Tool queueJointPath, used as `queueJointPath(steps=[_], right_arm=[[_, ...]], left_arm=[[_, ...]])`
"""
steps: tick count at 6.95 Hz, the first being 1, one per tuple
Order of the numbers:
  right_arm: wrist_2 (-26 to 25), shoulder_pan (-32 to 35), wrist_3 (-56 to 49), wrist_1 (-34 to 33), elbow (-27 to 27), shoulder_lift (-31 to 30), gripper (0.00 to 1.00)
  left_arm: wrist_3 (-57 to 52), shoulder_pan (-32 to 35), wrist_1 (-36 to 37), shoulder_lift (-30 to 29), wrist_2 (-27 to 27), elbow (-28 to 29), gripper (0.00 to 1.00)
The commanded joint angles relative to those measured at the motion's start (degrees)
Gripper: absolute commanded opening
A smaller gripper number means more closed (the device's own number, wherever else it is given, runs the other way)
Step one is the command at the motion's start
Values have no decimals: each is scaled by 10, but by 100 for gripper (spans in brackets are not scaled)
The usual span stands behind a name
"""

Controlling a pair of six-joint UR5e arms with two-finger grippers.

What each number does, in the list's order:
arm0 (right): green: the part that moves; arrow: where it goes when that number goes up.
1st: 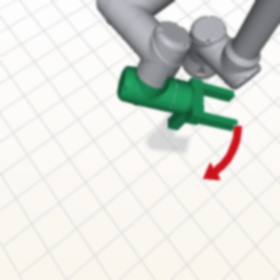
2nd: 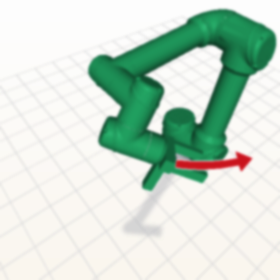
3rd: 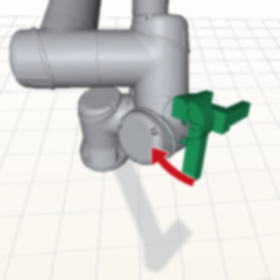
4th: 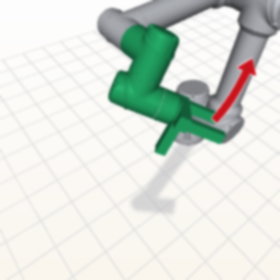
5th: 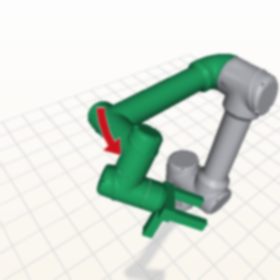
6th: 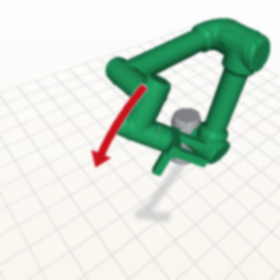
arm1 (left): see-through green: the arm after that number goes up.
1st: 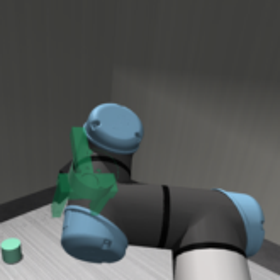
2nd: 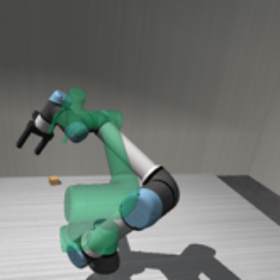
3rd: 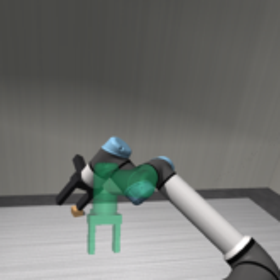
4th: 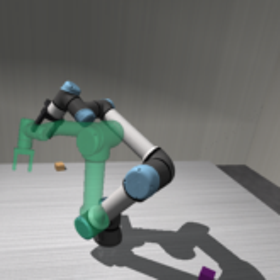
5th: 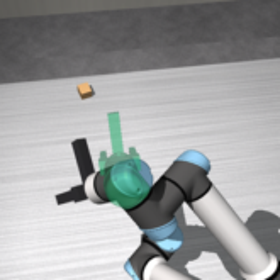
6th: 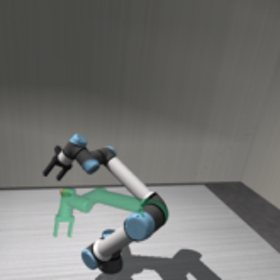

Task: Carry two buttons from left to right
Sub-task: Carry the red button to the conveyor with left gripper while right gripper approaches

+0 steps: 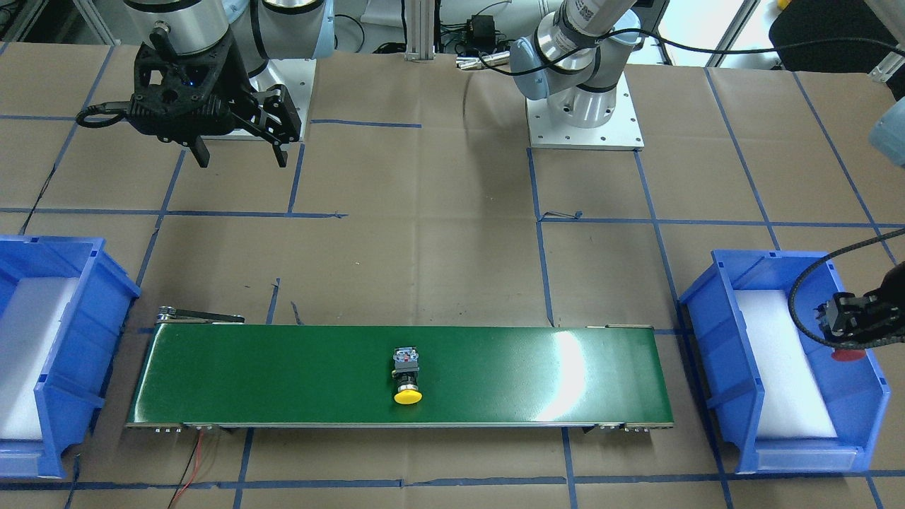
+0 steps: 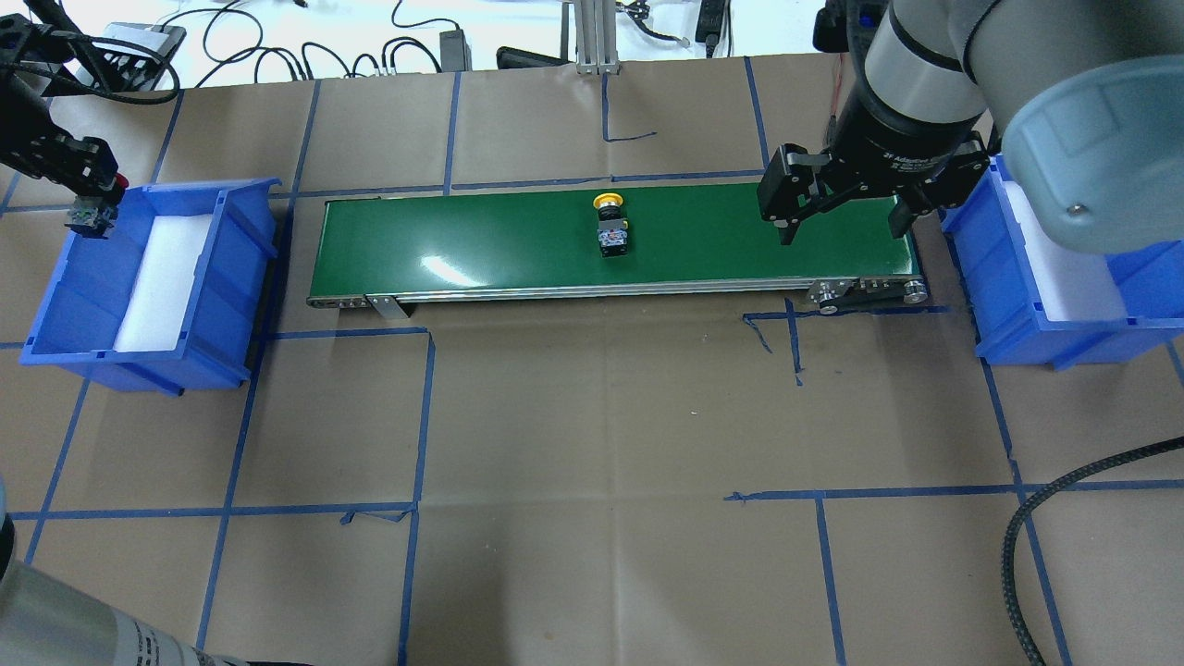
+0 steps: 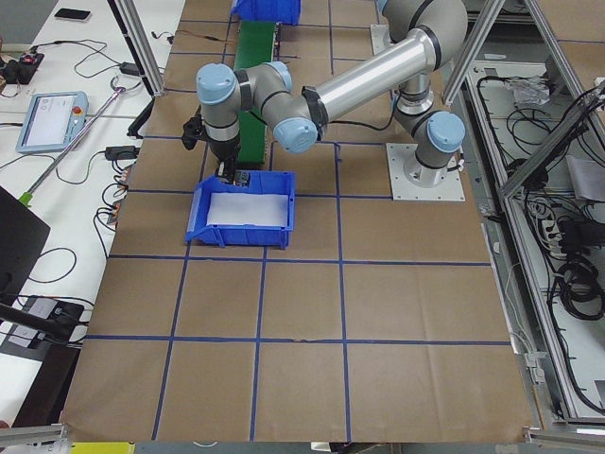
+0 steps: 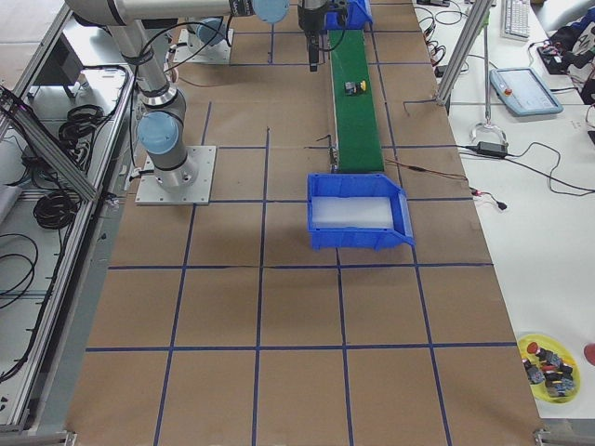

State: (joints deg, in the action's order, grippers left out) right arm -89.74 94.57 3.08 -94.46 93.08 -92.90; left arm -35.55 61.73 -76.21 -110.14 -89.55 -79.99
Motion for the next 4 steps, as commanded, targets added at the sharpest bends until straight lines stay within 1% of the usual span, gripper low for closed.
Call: queueJointPath(steps=[1, 3, 4], right_arm=[[0, 0, 0, -19, 0, 7, 100], [0, 0, 0, -76, 7, 13, 100], [0, -1, 0, -102, 21, 16, 100]], left_arm=[[91, 45, -9, 8, 2, -6, 2], [203, 120, -9, 12, -3, -8, 2], [249, 152, -8, 13, -4, -11, 2]])
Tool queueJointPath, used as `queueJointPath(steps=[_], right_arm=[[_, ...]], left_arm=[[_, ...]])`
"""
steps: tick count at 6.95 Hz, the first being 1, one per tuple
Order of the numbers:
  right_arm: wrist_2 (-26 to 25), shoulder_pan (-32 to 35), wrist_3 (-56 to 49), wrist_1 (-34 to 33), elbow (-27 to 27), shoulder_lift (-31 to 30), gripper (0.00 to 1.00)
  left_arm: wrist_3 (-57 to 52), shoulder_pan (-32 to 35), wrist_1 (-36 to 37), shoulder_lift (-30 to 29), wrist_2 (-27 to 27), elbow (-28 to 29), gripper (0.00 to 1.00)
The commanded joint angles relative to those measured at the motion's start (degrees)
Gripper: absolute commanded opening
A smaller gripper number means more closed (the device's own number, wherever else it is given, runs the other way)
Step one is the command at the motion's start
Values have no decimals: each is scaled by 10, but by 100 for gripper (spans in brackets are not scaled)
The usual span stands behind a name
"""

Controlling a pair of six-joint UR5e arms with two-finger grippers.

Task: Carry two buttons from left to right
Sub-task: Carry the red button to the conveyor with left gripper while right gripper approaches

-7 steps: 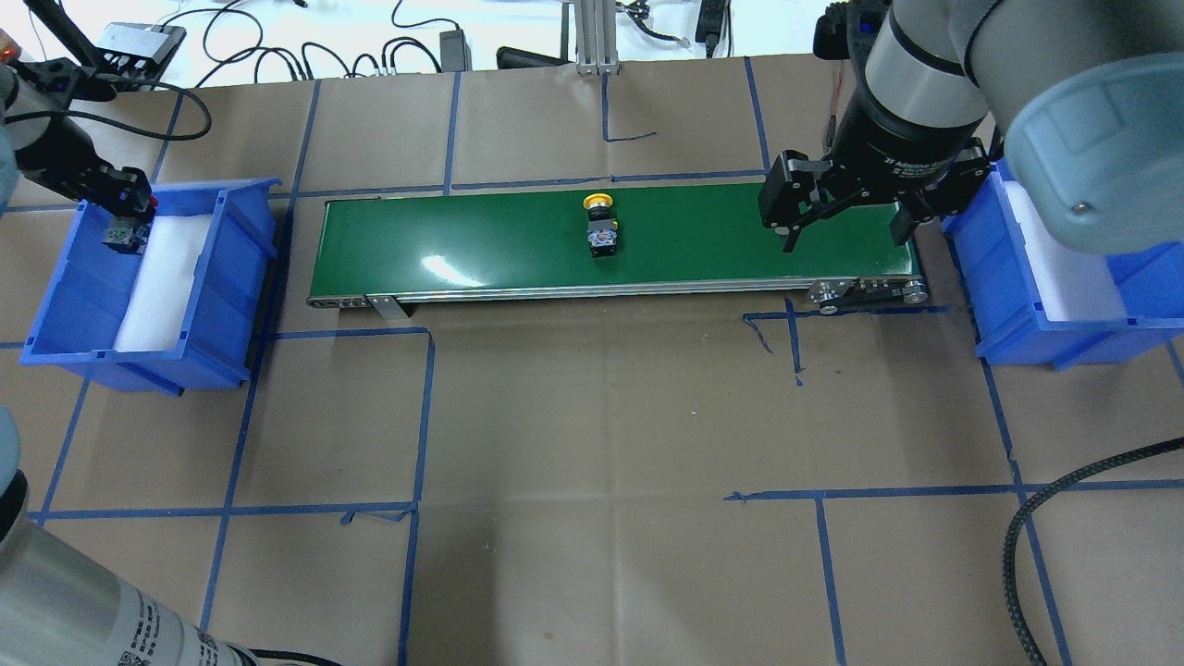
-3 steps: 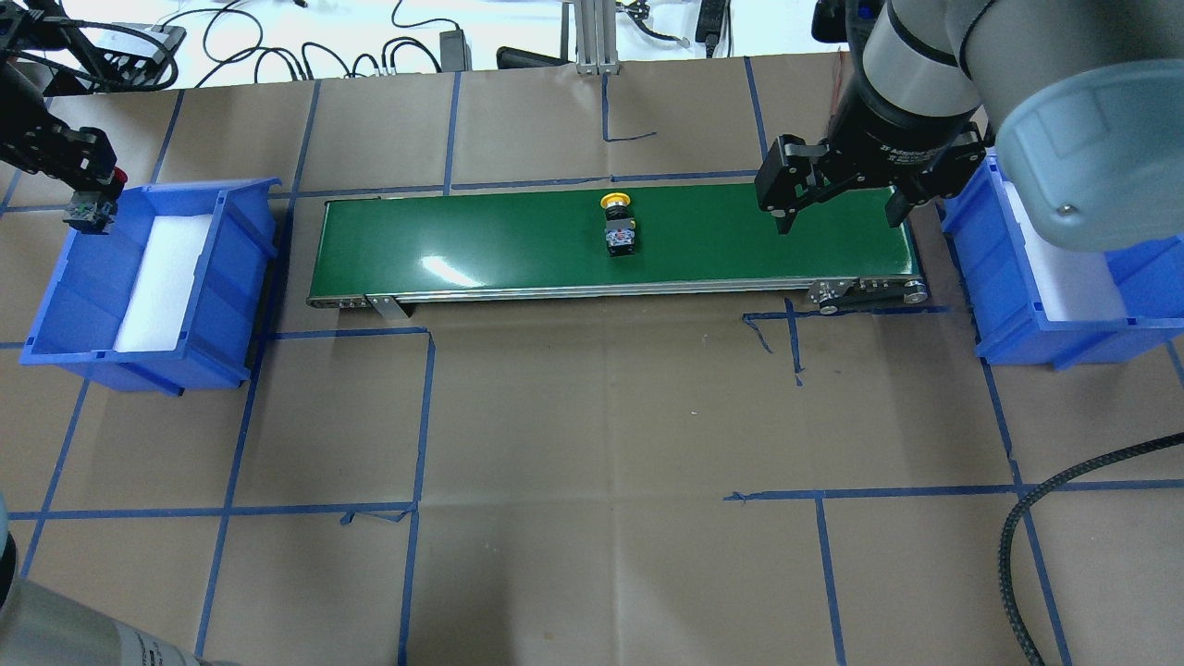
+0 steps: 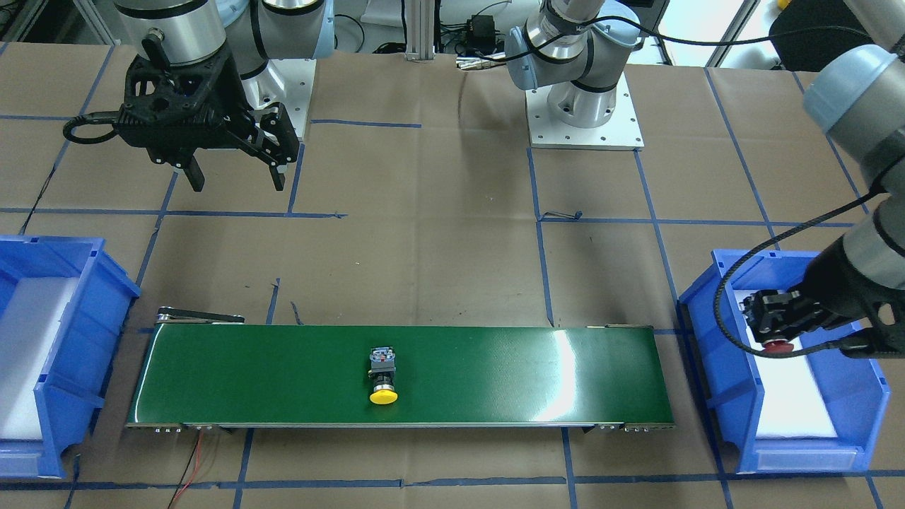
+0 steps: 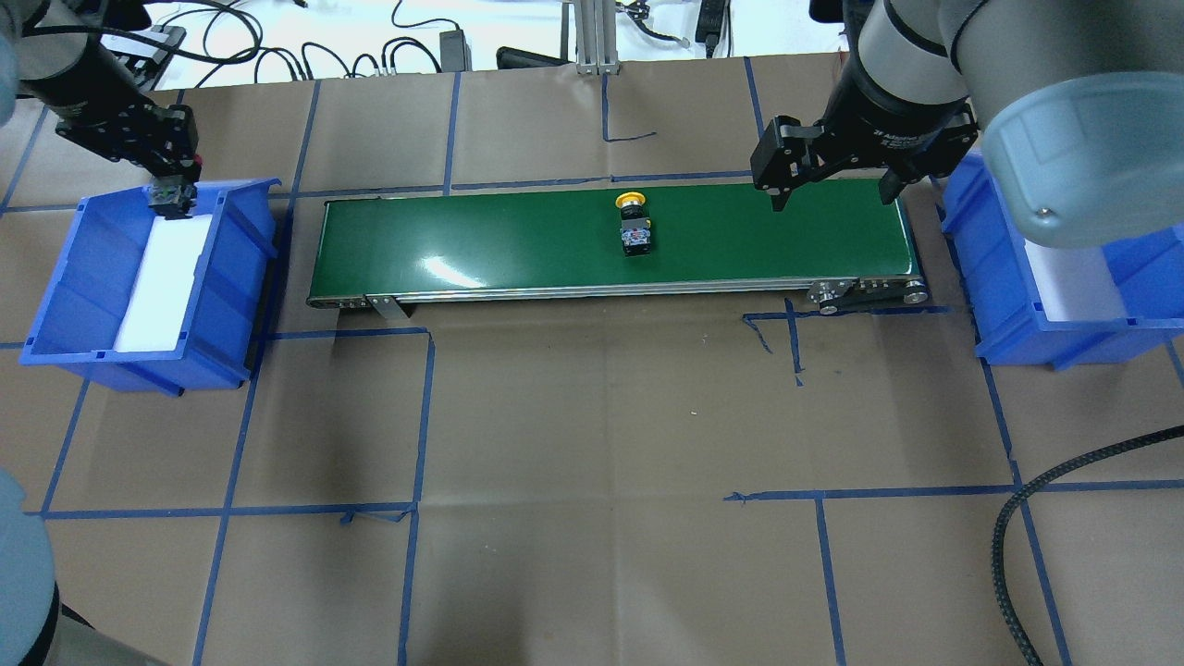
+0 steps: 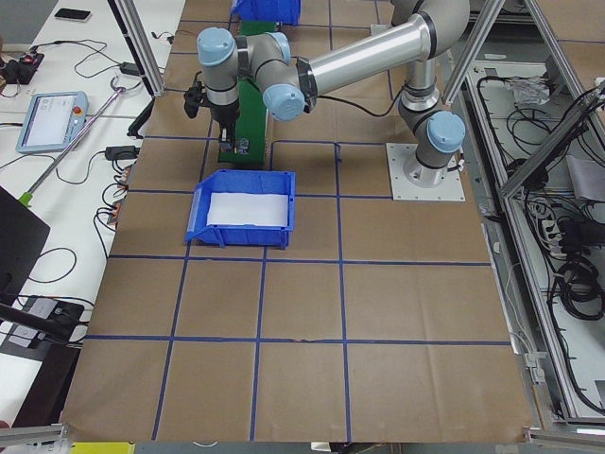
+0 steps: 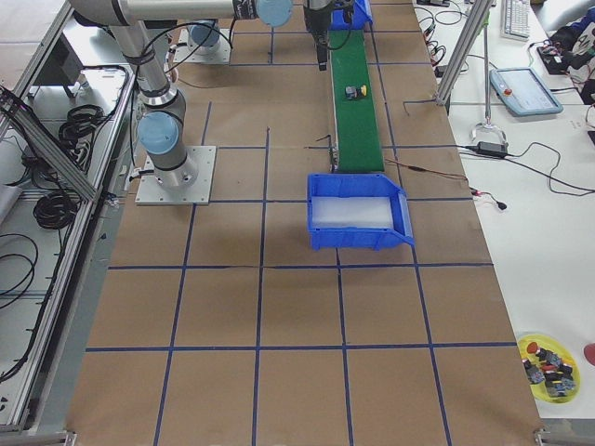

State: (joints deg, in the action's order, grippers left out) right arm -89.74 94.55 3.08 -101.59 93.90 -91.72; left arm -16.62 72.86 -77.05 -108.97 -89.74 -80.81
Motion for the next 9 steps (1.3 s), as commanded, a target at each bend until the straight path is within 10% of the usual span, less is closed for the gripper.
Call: queueJointPath(steps=[1, 5, 9], right_arm=[[-1, -2, 0, -38, 18, 4, 100], [1, -41, 0, -62, 18, 32, 100], [-9, -34, -7, -62, -7, 60, 100]], left_arm=[[107, 71, 2, 1, -3, -3, 2], [149, 119, 9, -25, -2, -17, 3], [151, 140, 191, -63, -3, -107, 4]])
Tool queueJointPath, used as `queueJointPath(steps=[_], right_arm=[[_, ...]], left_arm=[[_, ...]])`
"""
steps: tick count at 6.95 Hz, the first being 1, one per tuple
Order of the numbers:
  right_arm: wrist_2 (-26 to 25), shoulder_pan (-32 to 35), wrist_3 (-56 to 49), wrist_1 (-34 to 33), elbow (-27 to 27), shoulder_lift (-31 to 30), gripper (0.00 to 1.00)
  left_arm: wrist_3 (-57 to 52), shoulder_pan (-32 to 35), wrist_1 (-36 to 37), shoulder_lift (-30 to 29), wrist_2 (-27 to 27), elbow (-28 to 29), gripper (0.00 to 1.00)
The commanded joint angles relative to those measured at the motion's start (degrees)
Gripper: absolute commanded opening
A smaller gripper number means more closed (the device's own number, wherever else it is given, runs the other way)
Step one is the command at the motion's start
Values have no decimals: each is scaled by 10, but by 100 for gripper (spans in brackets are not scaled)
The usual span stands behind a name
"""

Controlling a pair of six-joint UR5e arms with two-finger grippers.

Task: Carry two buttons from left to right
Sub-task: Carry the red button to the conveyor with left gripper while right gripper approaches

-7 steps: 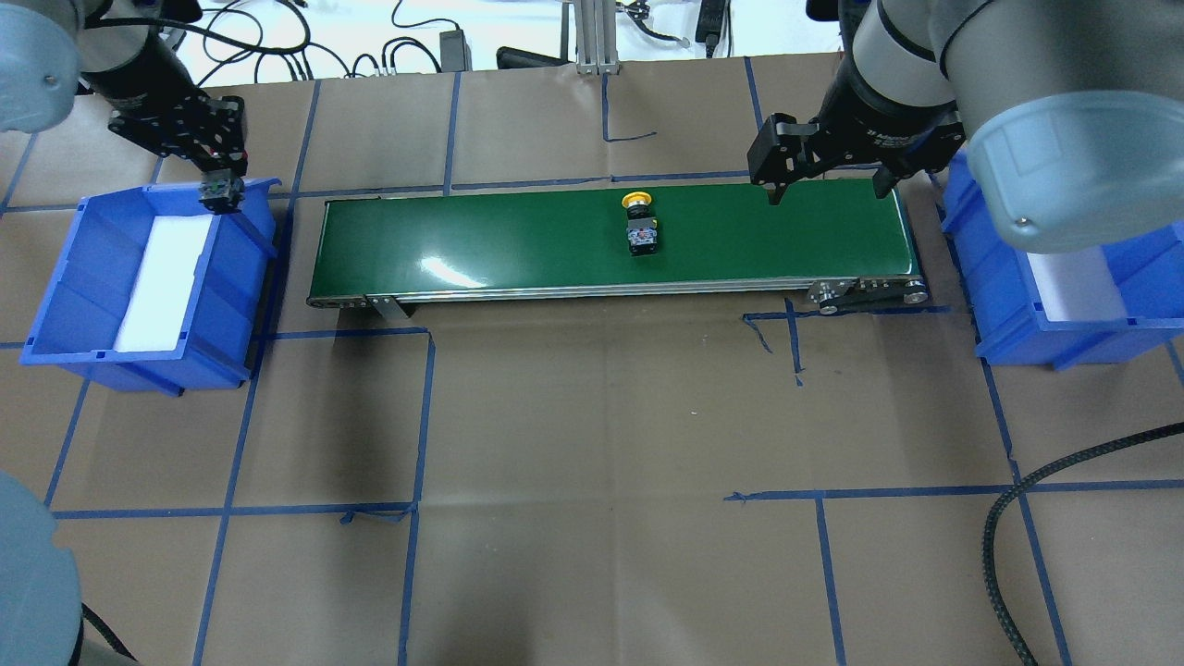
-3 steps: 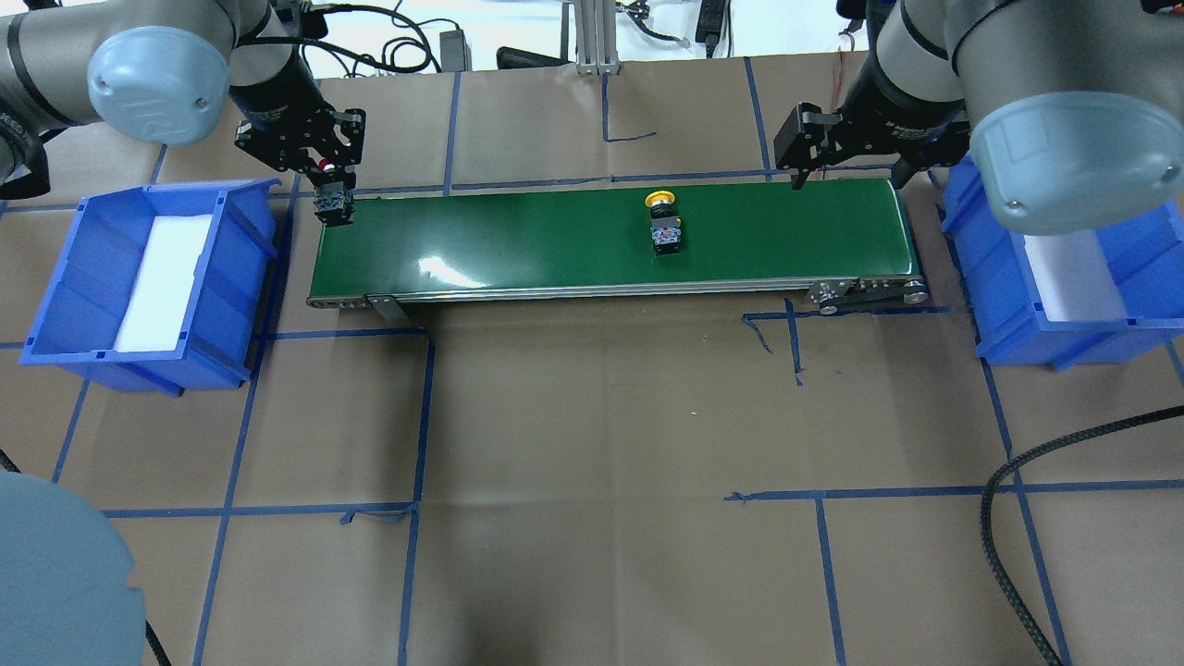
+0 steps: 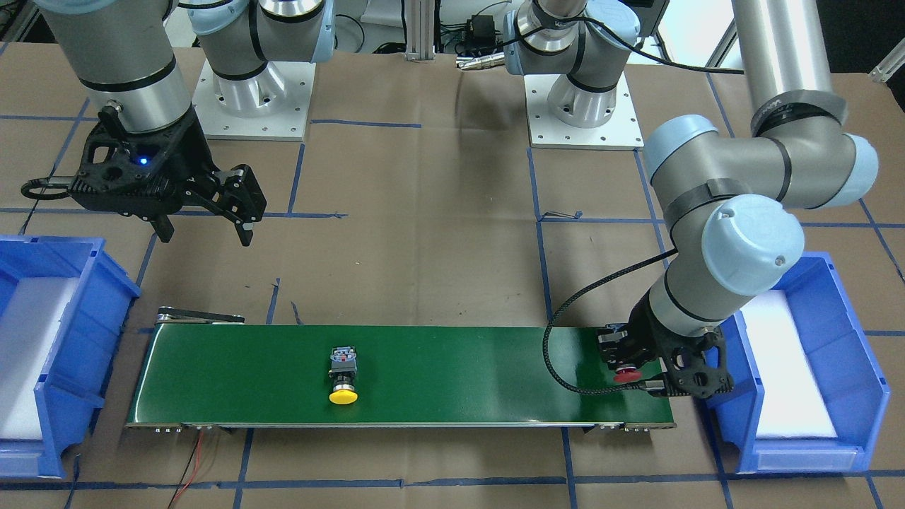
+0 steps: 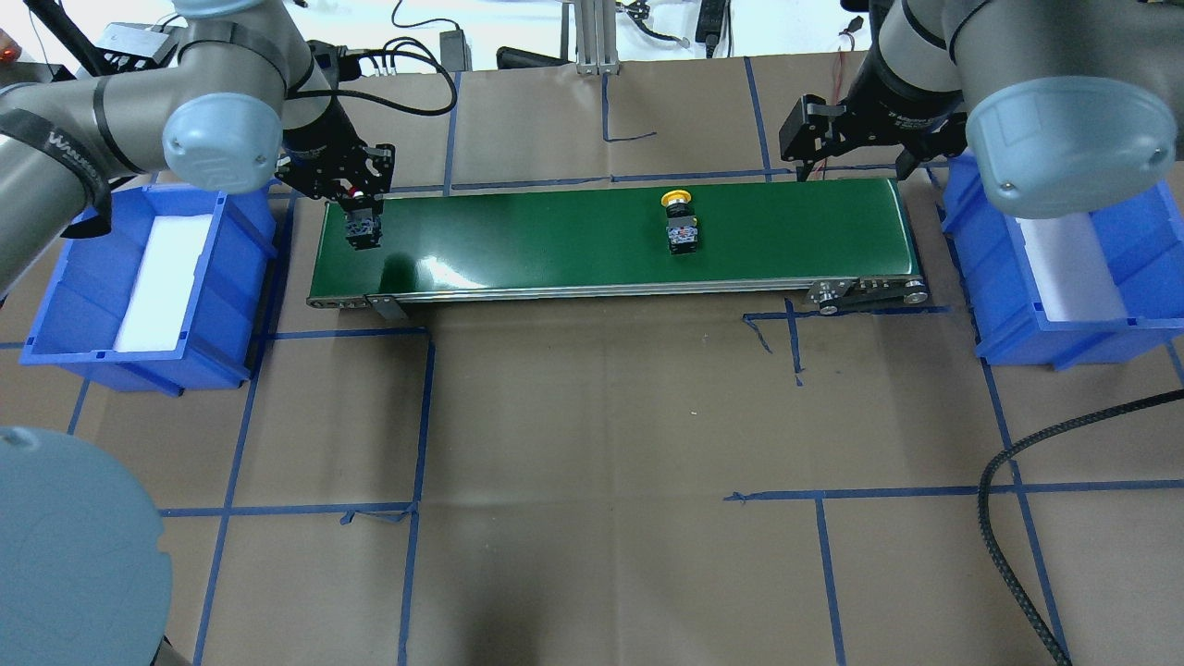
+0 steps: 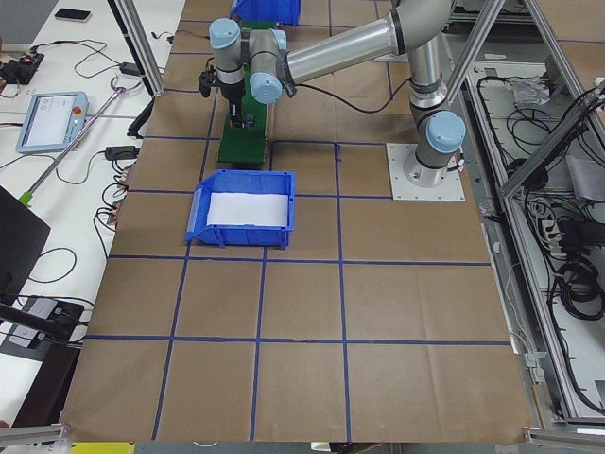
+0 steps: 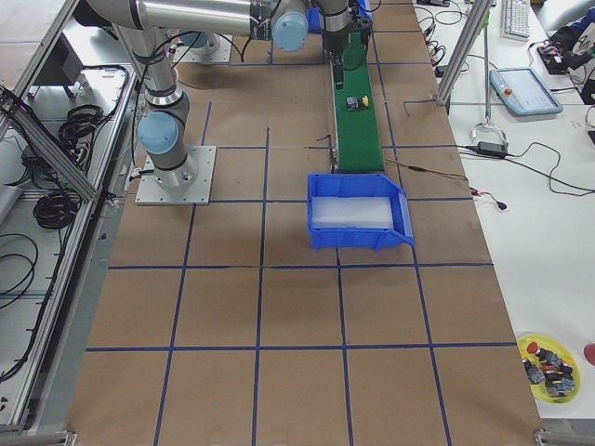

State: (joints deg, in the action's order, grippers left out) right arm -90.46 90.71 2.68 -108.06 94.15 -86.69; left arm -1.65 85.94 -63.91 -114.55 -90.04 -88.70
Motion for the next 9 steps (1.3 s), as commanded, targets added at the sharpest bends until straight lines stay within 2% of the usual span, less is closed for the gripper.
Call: queueJointPath(steps=[1, 3, 4, 5, 6, 9], right_arm=[[-2, 4, -4, 3, -13, 19, 100], [6, 4, -2, -6, -18, 55, 100], [5, 5, -2, -33, -19, 70, 100], [7, 5, 0, -57, -16, 90, 100], [8, 4, 1, -78, -18, 123, 100], [18, 5, 7, -100, -15, 143, 99]], left_arm=[[1, 10, 75, -9, -4, -42, 4], [1, 10, 76, -9, -5, -42, 6], [1, 10, 76, -9, -5, -43, 11], [2, 10, 76, -9, -4, -45, 42], [5, 10, 77, -8, -3, -46, 99], [4, 8, 48, 14, -5, -24, 100]])
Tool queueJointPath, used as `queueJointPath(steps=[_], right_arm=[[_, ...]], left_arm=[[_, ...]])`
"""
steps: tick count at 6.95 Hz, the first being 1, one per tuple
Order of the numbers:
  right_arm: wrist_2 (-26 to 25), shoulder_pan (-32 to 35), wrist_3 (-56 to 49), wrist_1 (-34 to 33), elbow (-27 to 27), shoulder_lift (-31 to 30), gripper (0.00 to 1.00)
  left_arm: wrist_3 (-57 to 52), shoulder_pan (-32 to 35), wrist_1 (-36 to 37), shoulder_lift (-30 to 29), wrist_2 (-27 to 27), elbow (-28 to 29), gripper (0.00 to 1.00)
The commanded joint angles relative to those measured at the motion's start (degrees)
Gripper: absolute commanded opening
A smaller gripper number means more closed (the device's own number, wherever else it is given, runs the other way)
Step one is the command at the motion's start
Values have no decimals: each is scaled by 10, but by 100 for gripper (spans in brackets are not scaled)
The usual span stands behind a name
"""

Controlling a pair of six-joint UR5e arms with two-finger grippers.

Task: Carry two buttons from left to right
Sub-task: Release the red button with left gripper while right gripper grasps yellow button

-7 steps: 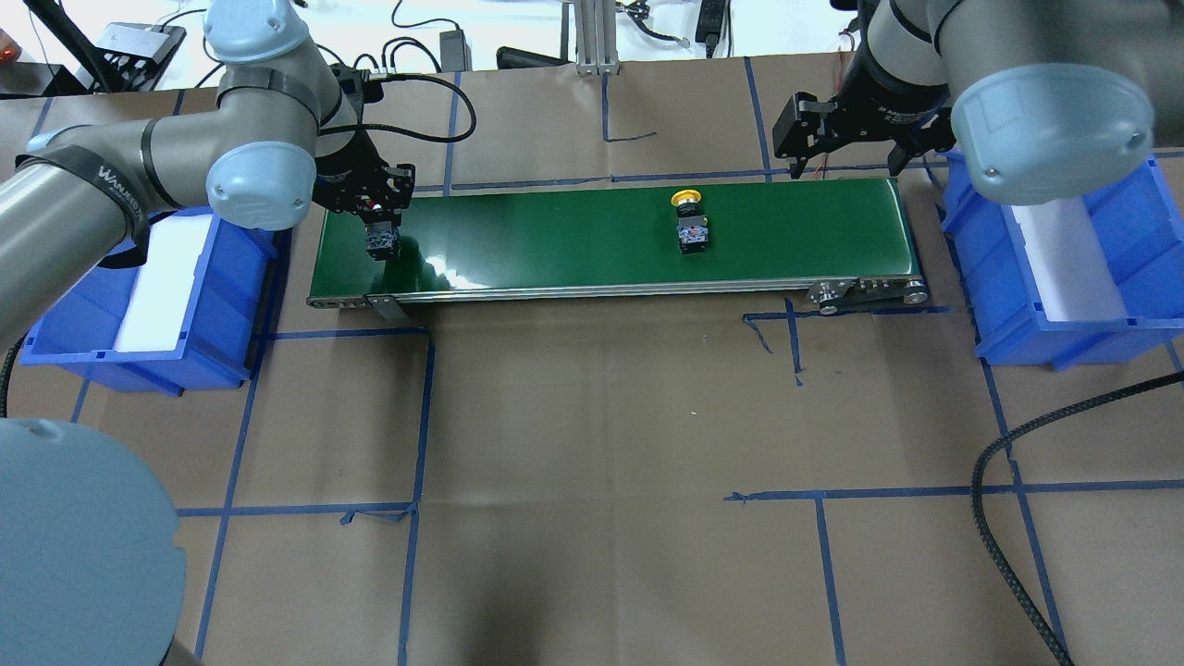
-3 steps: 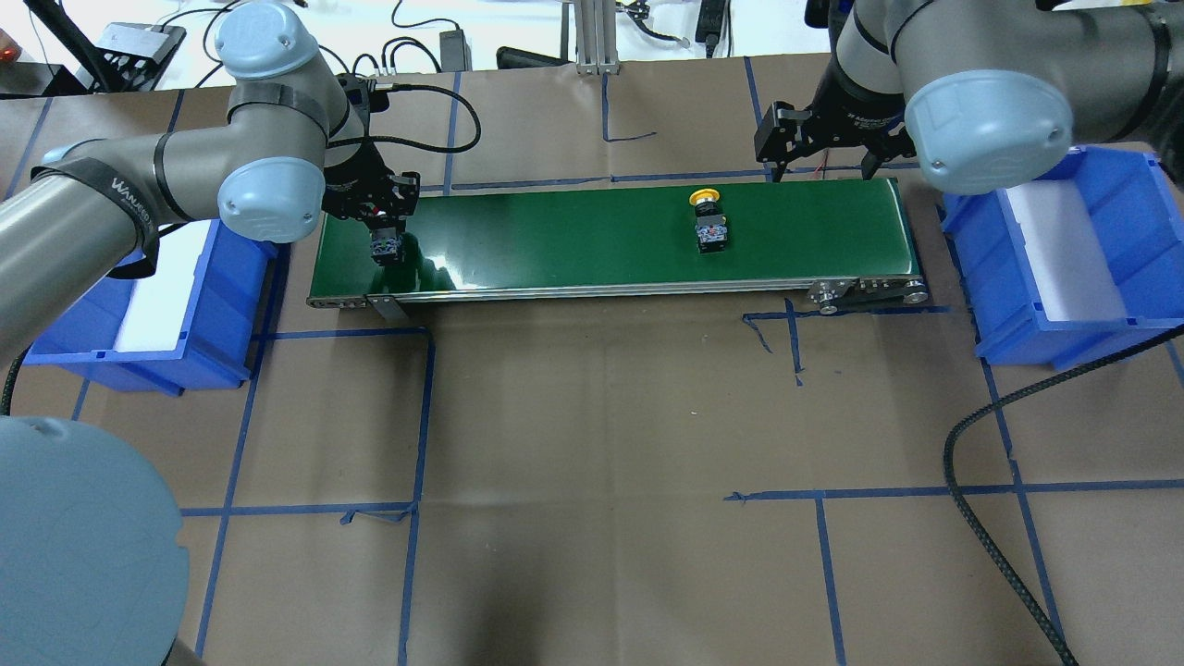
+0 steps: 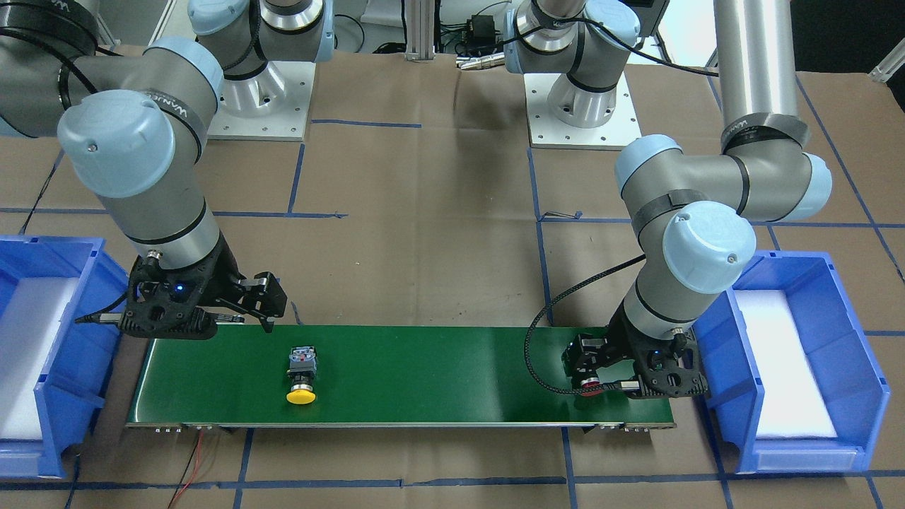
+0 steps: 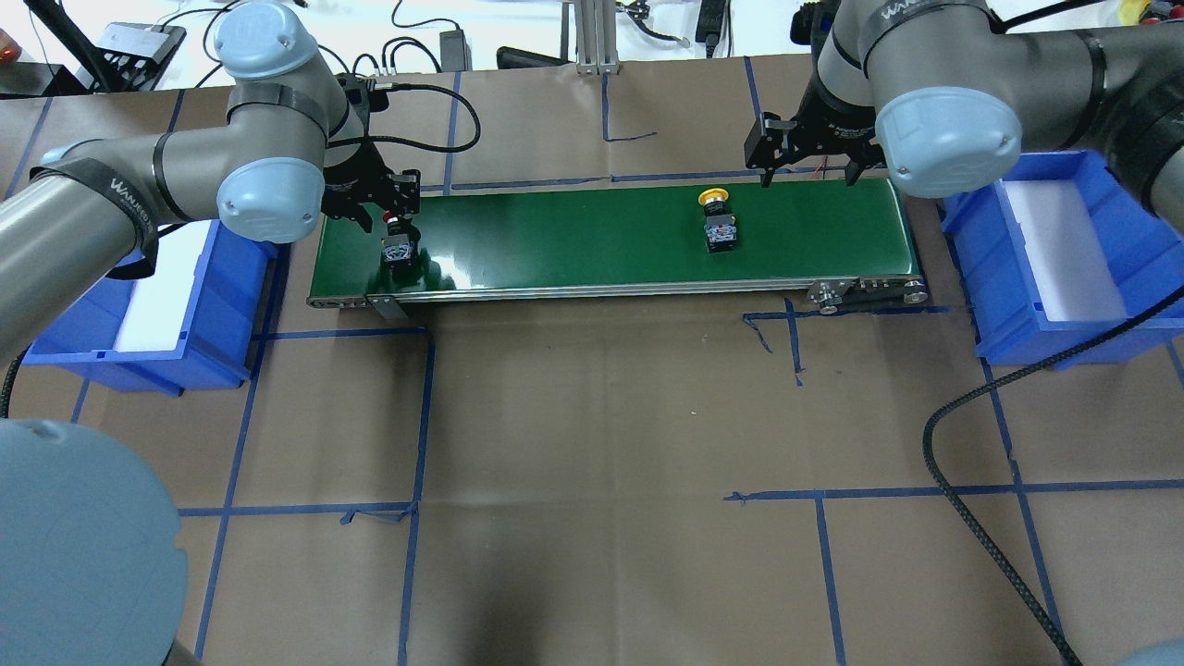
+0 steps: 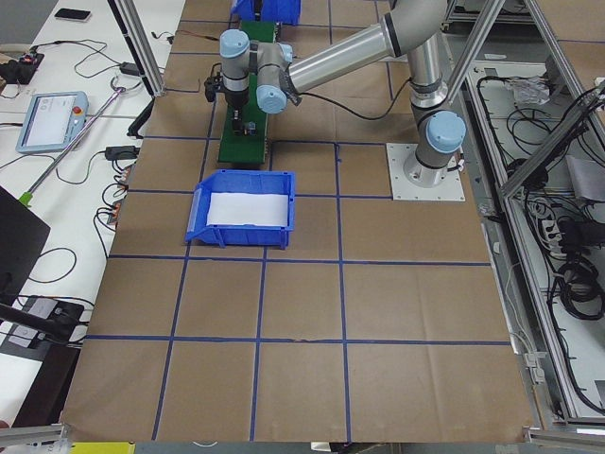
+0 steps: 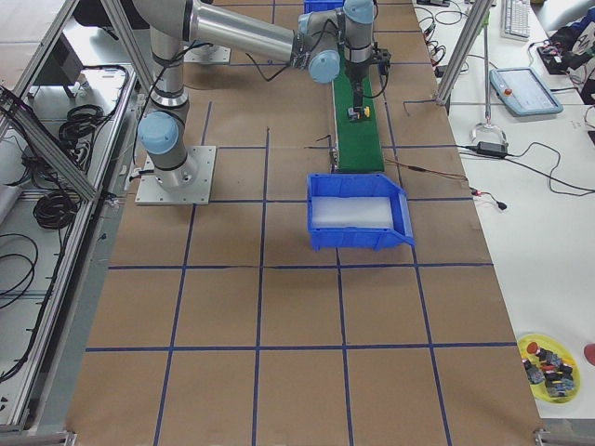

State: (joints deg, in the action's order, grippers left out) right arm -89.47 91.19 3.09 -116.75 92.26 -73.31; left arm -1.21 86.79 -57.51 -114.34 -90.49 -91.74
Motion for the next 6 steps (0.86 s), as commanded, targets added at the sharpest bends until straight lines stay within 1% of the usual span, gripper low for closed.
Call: queueJointPath(steps=[1, 2, 3, 5, 6], right_arm=[[85, 0, 3, -3, -1, 20, 100], [104, 0, 6, -1, 7, 27, 100], [99, 0, -4, -4, 0, 44, 100], [18, -1, -11, -13, -6, 71, 99], [15, -1, -11, -36, -6, 85, 99]], left_arm=[[0, 0, -39, 34, -1, 7, 100], [0, 0, -84, 63, -1, 8, 100], [0, 0, -125, 93, 0, 9, 100], [-2, 0, -211, 154, 1, 7, 100], [-5, 1, -247, 189, 3, 7, 100]])
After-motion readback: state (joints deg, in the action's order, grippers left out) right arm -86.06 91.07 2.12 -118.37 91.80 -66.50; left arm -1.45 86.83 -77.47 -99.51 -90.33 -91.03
